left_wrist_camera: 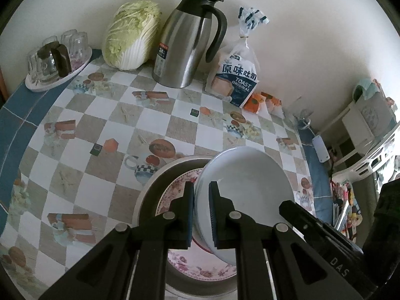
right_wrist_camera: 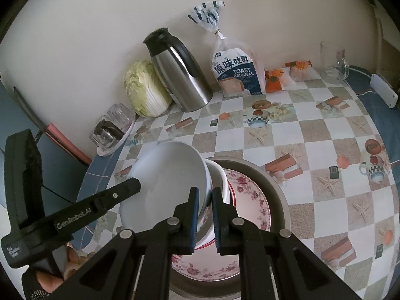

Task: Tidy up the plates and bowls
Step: 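Lower the white round bowl onto the stacked bowls with the right gripper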

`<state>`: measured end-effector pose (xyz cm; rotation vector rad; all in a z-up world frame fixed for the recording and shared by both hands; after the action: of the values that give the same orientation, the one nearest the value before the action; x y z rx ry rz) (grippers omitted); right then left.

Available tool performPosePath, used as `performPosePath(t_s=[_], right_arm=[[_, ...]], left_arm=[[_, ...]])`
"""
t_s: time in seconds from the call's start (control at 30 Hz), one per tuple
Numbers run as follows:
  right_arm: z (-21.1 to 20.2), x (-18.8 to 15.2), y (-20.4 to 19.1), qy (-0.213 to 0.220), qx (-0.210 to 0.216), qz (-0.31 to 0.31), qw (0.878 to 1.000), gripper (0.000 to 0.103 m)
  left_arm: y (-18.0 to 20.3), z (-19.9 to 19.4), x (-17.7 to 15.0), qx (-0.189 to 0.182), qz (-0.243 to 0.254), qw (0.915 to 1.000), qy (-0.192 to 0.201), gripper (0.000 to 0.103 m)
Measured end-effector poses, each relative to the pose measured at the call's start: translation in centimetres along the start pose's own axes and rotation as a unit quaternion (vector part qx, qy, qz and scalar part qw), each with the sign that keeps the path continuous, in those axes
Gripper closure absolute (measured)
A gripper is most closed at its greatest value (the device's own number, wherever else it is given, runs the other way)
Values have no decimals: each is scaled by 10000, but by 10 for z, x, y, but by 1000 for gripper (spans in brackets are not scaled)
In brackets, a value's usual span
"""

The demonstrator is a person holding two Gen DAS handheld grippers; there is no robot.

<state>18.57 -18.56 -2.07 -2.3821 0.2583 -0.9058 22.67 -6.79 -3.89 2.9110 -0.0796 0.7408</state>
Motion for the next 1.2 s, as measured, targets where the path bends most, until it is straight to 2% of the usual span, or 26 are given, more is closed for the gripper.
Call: performPosePath(t_s=[0.67,0.87,1.2], right_arm=[[11,-2,12,-80,-188,10,9998,91],[9,-1,10,-51,-175,-21,9998,91],[9,-1,10,-18,-106,56,9999,89]], left_arm=[[4,2,0,-113,-16,9999,96,92],[3,5,-1,-79,-11,9999,66,92],[2,9,-2,-256,-116,9996,-32,92]])
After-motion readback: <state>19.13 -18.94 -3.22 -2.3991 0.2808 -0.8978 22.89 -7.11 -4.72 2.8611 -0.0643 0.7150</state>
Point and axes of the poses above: each gripper's, at about its wrist camera, not at the fingertips, and z roughly the way its jaws point, y to its right, x to its top, the point moved 10 cm from there along z, roughly the way its jaws point, and after that the axes turned 14 degrees about x, right-handed, at the moved point
